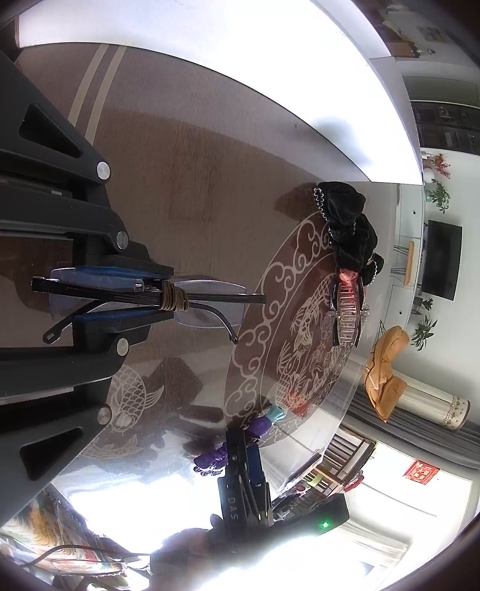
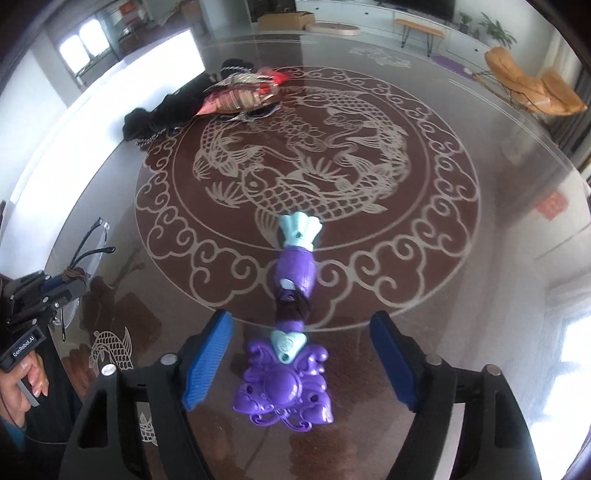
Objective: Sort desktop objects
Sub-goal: 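Carry the purple toy and eyeglasses over the white bin with both grippers, then open both grippers to drop the toy and eyeglasses into the bin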
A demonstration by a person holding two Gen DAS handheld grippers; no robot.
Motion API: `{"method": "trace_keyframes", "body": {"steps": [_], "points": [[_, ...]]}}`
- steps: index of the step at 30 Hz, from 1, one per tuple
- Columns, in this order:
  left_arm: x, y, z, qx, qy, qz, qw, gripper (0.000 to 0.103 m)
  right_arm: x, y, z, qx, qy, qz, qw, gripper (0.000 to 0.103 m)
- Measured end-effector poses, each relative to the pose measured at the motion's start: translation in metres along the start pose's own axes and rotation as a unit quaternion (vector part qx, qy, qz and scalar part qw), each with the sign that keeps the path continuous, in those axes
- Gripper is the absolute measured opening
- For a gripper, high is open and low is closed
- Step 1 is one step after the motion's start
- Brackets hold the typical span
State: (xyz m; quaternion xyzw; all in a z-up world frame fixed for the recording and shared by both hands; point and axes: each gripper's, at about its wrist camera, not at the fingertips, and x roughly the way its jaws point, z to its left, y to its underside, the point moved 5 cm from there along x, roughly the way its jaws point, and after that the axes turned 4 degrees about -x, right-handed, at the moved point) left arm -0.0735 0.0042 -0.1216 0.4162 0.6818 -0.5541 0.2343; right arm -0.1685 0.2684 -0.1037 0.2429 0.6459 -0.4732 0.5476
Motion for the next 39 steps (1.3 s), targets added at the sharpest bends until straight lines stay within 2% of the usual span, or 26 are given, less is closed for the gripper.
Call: {"method": "trace_keyframes", "body": {"steps": [2,3,4,5,10,14,16,19,23,26,30,33,37,39], "points": [[-0.003,0.0,0.002,-0.001,-0.001,-0.002,1.0,0.014,0.009,-0.005,0.011,-0.022,0.017,0.011,1.0,0.056],[-0.005,0.0,0.003,-0.003,0.0,-0.005,1.0,0.014,0.009,-0.007,0.015,-0.035,0.032,0.01,0.999,0.045],[-0.007,0.001,0.004,-0.004,0.002,-0.009,1.0,0.014,0.009,-0.008,0.017,-0.036,0.029,0.007,0.999,0.039],[-0.011,0.0,0.005,-0.007,0.007,-0.015,0.9998,0.014,0.008,-0.008,0.017,-0.031,0.03,0.008,0.999,0.023],[-0.04,-0.006,0.006,-0.015,0.024,-0.058,0.9979,0.014,-0.01,0.002,0.017,-0.026,0.015,-0.011,0.999,0.022],[-0.074,-0.016,0.01,-0.027,0.041,-0.098,0.994,0.014,-0.055,0.004,0.023,-0.024,0.002,-0.065,0.998,0.022],[-0.094,-0.025,0.016,-0.039,0.056,-0.116,0.9909,0.014,-0.08,-0.005,0.033,-0.029,-0.004,-0.093,0.995,0.022],[-0.128,-0.042,0.028,-0.047,0.059,-0.147,0.9864,0.014,-0.111,-0.032,0.059,-0.051,-0.014,-0.134,0.99,0.022],[-0.179,-0.064,0.064,-0.06,0.038,-0.187,0.9797,0.014,-0.145,-0.072,0.108,-0.083,-0.046,-0.181,0.979,0.022],[-0.203,-0.079,0.11,-0.07,-0.012,-0.204,0.9765,0.014,-0.162,-0.104,0.161,-0.115,-0.086,-0.202,0.969,0.022],[-0.213,-0.089,0.187,-0.113,-0.067,-0.193,0.9724,0.014,-0.16,-0.14,0.248,-0.157,-0.15,-0.214,0.952,0.022],[-0.206,-0.088,0.236,-0.145,-0.098,-0.165,0.9708,0.014,-0.145,-0.157,0.306,-0.173,-0.216,-0.212,0.937,0.022],[-0.181,-0.079,0.277,-0.17,-0.115,-0.113,0.9723,0.014,-0.084,-0.179,0.369,-0.204,-0.22,-0.154,0.941,0.022],[-0.168,-0.074,0.289,-0.179,-0.129,-0.089,0.9712,0.014,-0.05,-0.184,0.393,-0.225,-0.201,-0.114,0.947,0.022]]}}
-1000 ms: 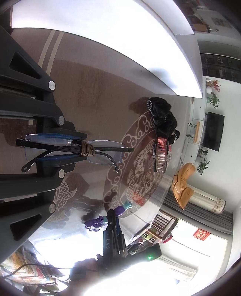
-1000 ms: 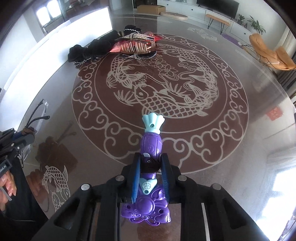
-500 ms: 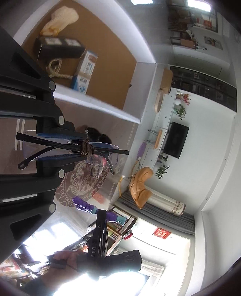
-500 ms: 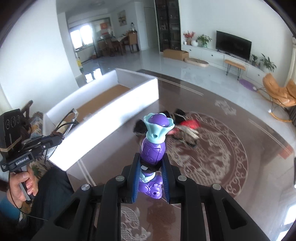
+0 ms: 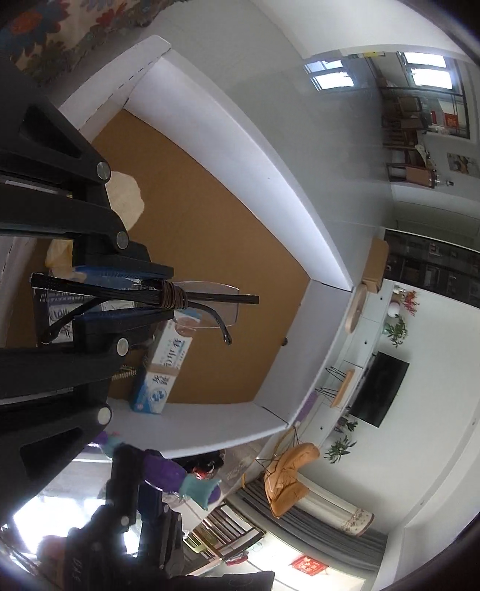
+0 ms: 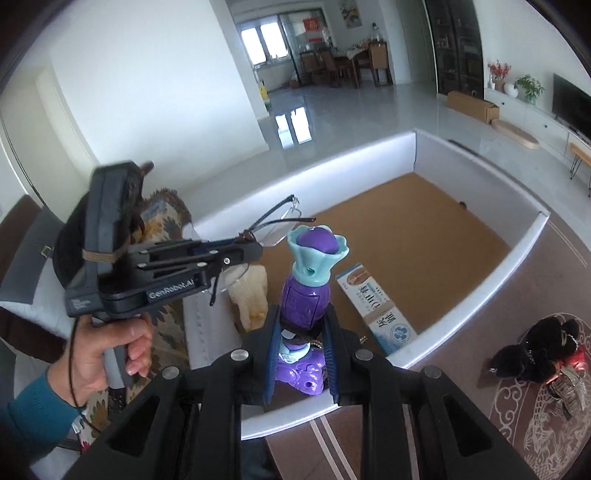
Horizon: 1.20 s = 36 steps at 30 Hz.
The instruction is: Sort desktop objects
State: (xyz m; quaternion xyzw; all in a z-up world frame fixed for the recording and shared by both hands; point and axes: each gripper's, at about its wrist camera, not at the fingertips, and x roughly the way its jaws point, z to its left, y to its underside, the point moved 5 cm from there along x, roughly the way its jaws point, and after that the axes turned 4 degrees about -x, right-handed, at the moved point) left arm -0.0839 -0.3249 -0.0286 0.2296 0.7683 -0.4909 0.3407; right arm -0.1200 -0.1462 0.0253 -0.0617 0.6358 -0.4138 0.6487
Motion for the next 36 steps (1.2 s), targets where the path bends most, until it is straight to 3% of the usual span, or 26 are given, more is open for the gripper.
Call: {"method": "trace_keyframes", "body": {"steps": [3,4,5,6,7,8,11,13,15,17,21,24,26,29,32,34,36], "points": [[0.018,0.007,0.009,-0.013,-0.026,0.024,0.9993,0.027,0.047,0.0,0.001,-0.011,0.021,0.046,0.999,0.024],[0.02,0.008,0.01,-0.017,-0.03,0.024,0.9991,0.05,0.057,-0.001,0.0,-0.008,0.029,0.055,0.998,0.027],[0.018,0.011,0.009,-0.02,-0.032,0.019,0.9991,0.074,0.065,-0.003,-0.003,-0.001,0.035,0.056,0.998,0.04],[0.015,0.01,0.008,-0.02,-0.037,0.008,0.9991,0.081,0.067,-0.005,-0.005,0.007,0.041,0.048,0.998,0.062],[0.011,0.01,0.006,-0.018,-0.042,-0.004,0.999,0.084,0.066,-0.009,-0.009,0.015,0.05,0.031,0.998,0.071],[0.007,0.009,0.002,-0.015,-0.044,-0.014,0.9988,0.084,0.06,-0.014,-0.012,0.022,0.062,0.009,0.998,0.078],[-0.009,0.009,-0.02,-0.001,-0.03,-0.038,0.9988,0.084,0.027,-0.021,-0.024,0.034,0.083,-0.061,0.994,0.081],[-0.022,0.012,-0.048,0.023,-0.01,-0.056,0.9981,0.084,-0.006,-0.015,-0.03,0.042,0.103,-0.105,0.988,0.089],[-0.038,0.018,-0.084,0.045,0.023,-0.07,0.9963,0.084,-0.038,0.003,-0.044,0.053,0.129,-0.146,0.979,0.1],[-0.049,0.031,-0.126,0.061,0.073,-0.076,0.9925,0.09,-0.071,0.032,-0.06,0.063,0.159,-0.171,0.97,0.103],[-0.056,0.077,-0.214,0.099,0.175,-0.063,0.9775,0.101,-0.122,0.126,-0.101,0.089,0.224,-0.156,0.958,0.103],[-0.03,0.121,-0.271,0.129,0.219,-0.013,0.9672,0.103,-0.142,0.206,-0.14,0.112,0.297,-0.104,0.942,0.103],[0.004,0.15,-0.3,0.152,0.217,0.03,0.9638,0.103,-0.151,0.254,-0.163,0.13,0.341,-0.065,0.929,0.103],[0.047,0.188,-0.321,0.191,0.176,0.071,0.9631,0.103,-0.165,0.309,-0.188,0.171,0.36,-0.041,0.916,0.103],[0.085,0.202,-0.313,0.217,0.101,0.092,0.9666,0.102,-0.163,0.335,-0.199,0.206,0.348,-0.03,0.914,0.103],[0.09,0.197,-0.309,0.228,0.084,0.069,0.9675,0.103,-0.156,0.342,-0.2,0.215,0.341,-0.024,0.915,0.103],[0.101,0.188,-0.306,0.226,0.062,0.076,0.9692,0.103,-0.148,0.346,-0.201,0.217,0.341,-0.018,0.915,0.103]]}}
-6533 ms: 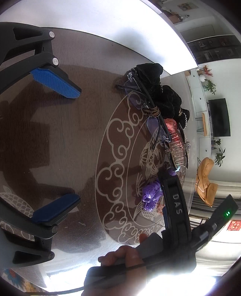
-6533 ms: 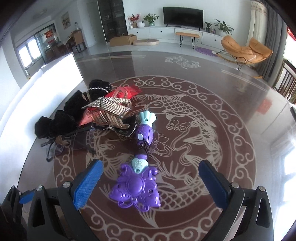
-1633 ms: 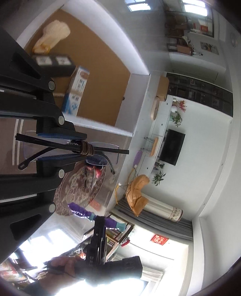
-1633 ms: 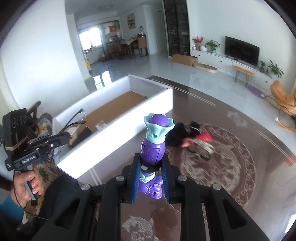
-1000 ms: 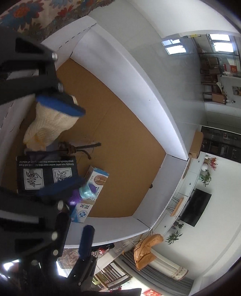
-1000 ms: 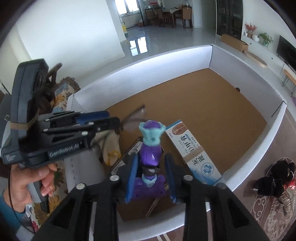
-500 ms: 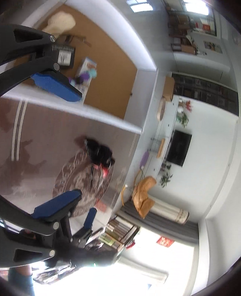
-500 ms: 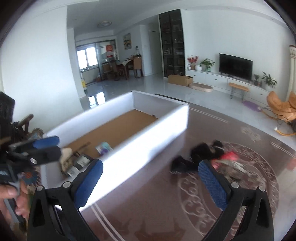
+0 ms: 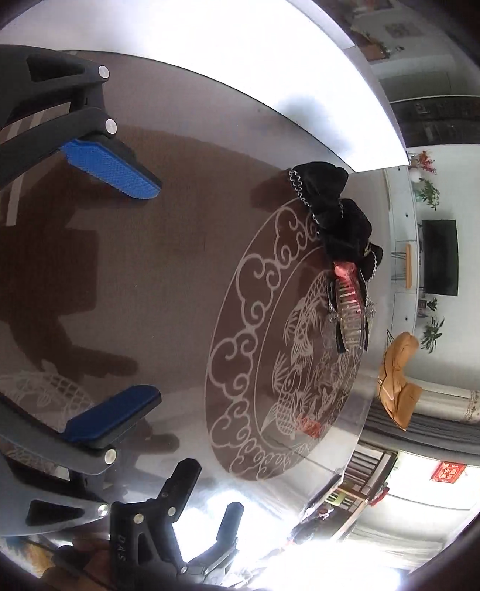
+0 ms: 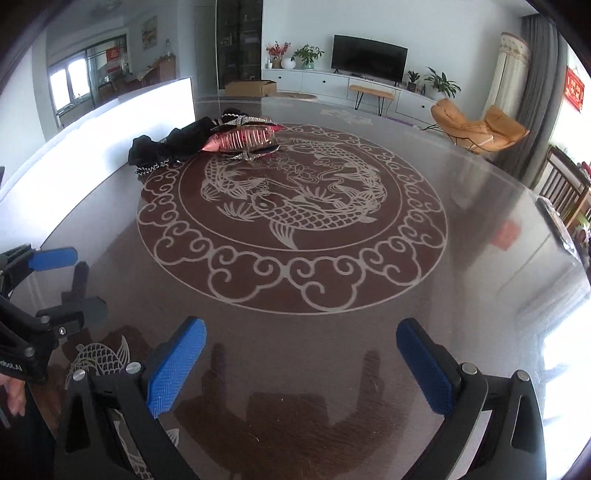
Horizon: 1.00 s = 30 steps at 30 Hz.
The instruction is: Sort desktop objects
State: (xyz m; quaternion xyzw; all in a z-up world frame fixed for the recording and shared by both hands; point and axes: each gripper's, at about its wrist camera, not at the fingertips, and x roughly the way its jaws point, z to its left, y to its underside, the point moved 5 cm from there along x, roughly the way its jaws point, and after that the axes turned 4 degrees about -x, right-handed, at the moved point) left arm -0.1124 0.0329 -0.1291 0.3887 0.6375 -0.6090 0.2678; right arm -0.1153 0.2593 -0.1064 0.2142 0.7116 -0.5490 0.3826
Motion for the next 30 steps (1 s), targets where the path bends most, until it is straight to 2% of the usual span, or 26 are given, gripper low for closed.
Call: {"method": "trace_keyframes", "body": {"steps": [4,7,9,30], "points": [[0.011,-0.012,0.012,-0.001,-0.02,0.0,0.9998,0.103,0.009,-0.003,0.01,-0.003,0.007,0.019,1.0,0.103],[0.017,-0.016,0.007,0.018,-0.034,0.01,0.9992,0.103,0.016,-0.003,0.007,0.01,-0.002,0.031,0.999,0.103],[0.015,-0.015,0.006,0.018,-0.032,0.009,0.9993,0.103,0.019,-0.001,0.001,0.028,-0.017,0.035,0.999,0.103],[0.015,-0.017,0.005,0.017,-0.031,0.009,0.9993,0.103,0.018,0.0,0.001,0.031,-0.01,0.036,0.999,0.103]]}}
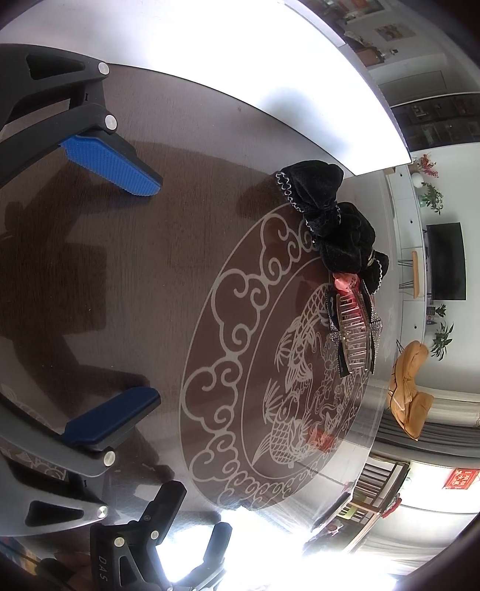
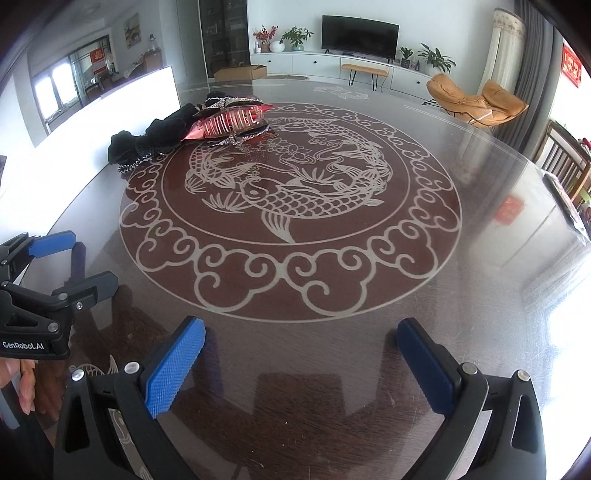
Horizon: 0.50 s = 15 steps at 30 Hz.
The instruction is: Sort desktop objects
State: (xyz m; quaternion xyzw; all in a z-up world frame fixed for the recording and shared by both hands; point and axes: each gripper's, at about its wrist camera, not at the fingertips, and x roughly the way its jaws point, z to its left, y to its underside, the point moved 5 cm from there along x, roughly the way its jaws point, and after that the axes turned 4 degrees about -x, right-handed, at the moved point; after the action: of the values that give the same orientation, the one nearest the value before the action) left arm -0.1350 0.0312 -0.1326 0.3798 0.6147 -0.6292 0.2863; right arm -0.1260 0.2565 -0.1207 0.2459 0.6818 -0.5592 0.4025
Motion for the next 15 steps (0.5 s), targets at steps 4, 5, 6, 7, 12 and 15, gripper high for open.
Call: {"method": "trace_keyframes", "body": {"steps": [4,5,6,7,12,15], "points": [[0.0,0.0,0.0001,0.0,0.0,0.0,1.0,0.103,0.0,-0.0003,0.0002,0.0,0.0,0.0,1.0,0.103],[-0.0001,0.0,0.0001,0.0,0.0,0.0,1.0,0.103,0.0002,-0.0005,0.0003,0.0,0.0,0.0,1.0,0.103],[0.0,0.0,0.0001,0.0,0.0,0.0,1.0,0.103,0.0001,-0.0004,0.0003,0.0,0.001,0.0,1.0,0.103],[0.0001,0.0,0.0001,0.0,0.0,0.0,1.0,0.103,0.0002,-0.0004,0.0001,0.0,0.0,0.0,1.0,0.103],[0.0013,-0.0019,-0.0004,0.0,-0.001,0.0,1.0,0.103,0.0002,-0.0003,0.0001,0.0,0.0,0.0,1.0,0.103],[0.0013,-0.0019,-0.0004,0.0,-0.001,0.0,1.0,0.103,0.0002,-0.0004,0.0,0.0,0.0,0.0,1.0,0.103]]}}
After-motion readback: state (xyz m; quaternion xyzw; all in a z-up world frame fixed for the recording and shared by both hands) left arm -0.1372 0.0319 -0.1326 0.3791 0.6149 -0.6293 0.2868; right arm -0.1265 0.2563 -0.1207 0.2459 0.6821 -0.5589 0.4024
